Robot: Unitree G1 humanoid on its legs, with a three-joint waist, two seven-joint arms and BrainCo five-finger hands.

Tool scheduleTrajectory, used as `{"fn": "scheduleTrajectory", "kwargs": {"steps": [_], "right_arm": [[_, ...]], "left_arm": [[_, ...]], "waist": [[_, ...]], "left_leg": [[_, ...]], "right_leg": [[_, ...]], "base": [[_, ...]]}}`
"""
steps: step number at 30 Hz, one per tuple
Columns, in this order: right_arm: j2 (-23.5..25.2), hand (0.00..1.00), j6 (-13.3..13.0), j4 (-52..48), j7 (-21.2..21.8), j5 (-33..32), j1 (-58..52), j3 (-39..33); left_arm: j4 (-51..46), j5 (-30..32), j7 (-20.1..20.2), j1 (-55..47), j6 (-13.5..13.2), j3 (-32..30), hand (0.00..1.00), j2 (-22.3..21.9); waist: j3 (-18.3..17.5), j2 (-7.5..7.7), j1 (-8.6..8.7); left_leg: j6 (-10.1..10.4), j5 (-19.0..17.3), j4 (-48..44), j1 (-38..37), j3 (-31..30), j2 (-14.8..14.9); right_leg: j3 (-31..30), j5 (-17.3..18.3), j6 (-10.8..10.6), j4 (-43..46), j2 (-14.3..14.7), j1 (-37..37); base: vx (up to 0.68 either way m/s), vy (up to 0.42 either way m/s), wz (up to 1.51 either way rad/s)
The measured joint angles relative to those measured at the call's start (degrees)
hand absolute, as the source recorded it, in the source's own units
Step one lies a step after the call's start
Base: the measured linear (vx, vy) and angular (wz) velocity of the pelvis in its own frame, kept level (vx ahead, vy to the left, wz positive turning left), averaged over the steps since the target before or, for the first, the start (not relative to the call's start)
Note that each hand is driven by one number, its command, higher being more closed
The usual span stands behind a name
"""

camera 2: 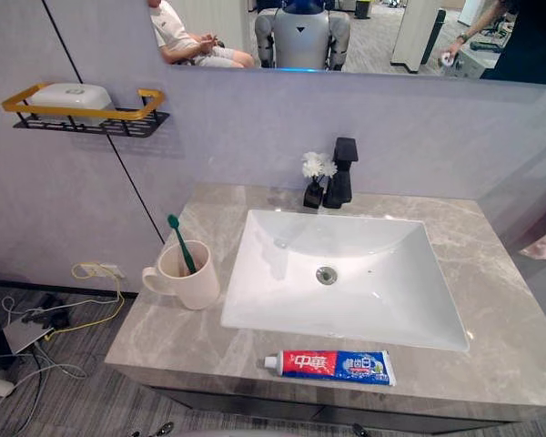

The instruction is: Organize washtable

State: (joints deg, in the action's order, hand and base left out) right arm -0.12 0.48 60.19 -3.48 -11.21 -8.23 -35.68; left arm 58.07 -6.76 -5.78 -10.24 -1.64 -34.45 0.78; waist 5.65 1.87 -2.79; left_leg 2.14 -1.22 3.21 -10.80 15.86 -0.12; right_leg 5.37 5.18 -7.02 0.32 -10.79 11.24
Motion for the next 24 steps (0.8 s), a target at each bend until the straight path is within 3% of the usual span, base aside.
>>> {"fn": "scheduleTrajectory", "kwargs": {"steps": [8, 10, 11, 16, 17, 19, 20, 21, 24], "right_arm": [[-1.44, 0.00, 0.01, -1.07, -0.09, 0.02, -0.22, -0.51], [-1.34, 0.00, 0.03, -2.36, -0.11, 0.01, -1.79, -0.48], [-1.26, 0.00, 0.03, -2.69, -0.13, -0.03, -2.12, -0.44], [0.11, 0.00, 0.04, -5.16, -0.29, -1.06, -4.25, -0.06], [0.25, 0.00, 0.06, -5.51, -0.31, -1.73, -4.58, 0.10], [0.44, 0.00, 0.06, -5.51, -0.34, -1.80, -4.78, 0.20], [0.60, 0.00, 0.11, -5.52, -0.35, -1.86, -4.87, 0.30], [0.76, 0.00, 0.11, -5.52, -0.35, -2.32, -4.96, 0.78], [0.90, 0.00, 0.15, -5.59, -0.19, -2.86, -5.41, 2.59]], "left_arm": [[-13.45, -4.20, -3.05, 0.60, -0.16, -8.57, 0.00, 4.41], [-25.12, -7.29, -4.75, 0.56, -0.68, -8.91, 0.00, 4.31], [-28.60, -7.68, -5.21, 0.25, -1.05, -8.88, 0.00, 4.22], [-59.42, -8.81, -11.78, -1.61, -4.37, -8.81, 0.00, 1.27], [-67.55, -8.18, -13.72, -2.33, -5.21, -8.30, 0.00, -0.41], [-73.79, -7.65, -15.07, -2.98, -5.64, -6.64, 0.00, -1.36], [-79.06, -6.57, -15.86, -3.57, -6.12, -4.78, 0.00, -1.97], [-83.47, -6.47, -15.87, -4.23, -7.11, -2.34, 0.00, -2.18], [-91.57, -6.50, -15.17, -4.45, -8.87, 5.38, 0.00, -2.20]], "waist": [[-0.09, -1.48, -0.22], [-0.35, -1.74, -1.23], [0.02, -2.42, -1.25], [-0.24, -2.34, -1.20], [-0.54, -1.81, -1.25], [-0.22, -2.44, -1.24], [-0.63, -1.75, -1.28], [-0.41, -2.41, -1.29], [-0.66, -2.26, -1.21]], "left_leg": [[0.00, -0.40, -1.61, -0.13, -0.93, 1.14], [0.09, -1.60, -3.69, 0.31, -1.38, 1.55], [0.35, -2.19, -4.64, 0.66, -1.64, 1.67], [-0.08, -5.02, -11.25, 2.86, -3.85, 2.41], [-0.19, -5.50, -12.43, 3.51, -4.32, 2.50], [-0.29, -6.05, -13.53, 4.08, -4.83, 2.59], [-0.35, -6.42, -14.43, 4.42, -5.03, 2.73], [-0.35, -6.59, -14.85, 4.87, -5.25, 2.80], [-0.12, -7.00, -15.68, 5.20, -5.97, 2.86]], "right_leg": [[3.70, 0.04, 0.06, 0.61, 0.28, 1.44], [4.88, 0.45, 0.26, 1.42, 0.29, 1.90], [5.28, 0.83, 0.28, 1.98, 0.23, 1.87], [7.15, 3.26, 0.38, 5.38, -0.06, 2.21], [7.57, 3.32, 0.38, 5.55, -0.08, 2.32], [8.12, 3.32, 0.39, 5.53, -0.07, 2.55], [8.37, 3.31, 0.38, 5.59, -0.04, 2.70], [8.54, 3.31, 0.38, 5.59, 0.00, 2.72], [9.18, 3.32, 0.39, 5.60, 0.08, 3.24]], "base": [[0.01, -0.036, 0.07], [-0.02, -0.035, 0.09], [-0.02, -0.030, 0.15], [-0.03, -0.016, 0.21], [-0.03, 0.013, 0.21], [-0.02, 0.012, 0.15], [-0.04, 0.017, 0.13], [-0.05, 0.018, 0.12], [-0.05, 0.012, 0.13]]}}
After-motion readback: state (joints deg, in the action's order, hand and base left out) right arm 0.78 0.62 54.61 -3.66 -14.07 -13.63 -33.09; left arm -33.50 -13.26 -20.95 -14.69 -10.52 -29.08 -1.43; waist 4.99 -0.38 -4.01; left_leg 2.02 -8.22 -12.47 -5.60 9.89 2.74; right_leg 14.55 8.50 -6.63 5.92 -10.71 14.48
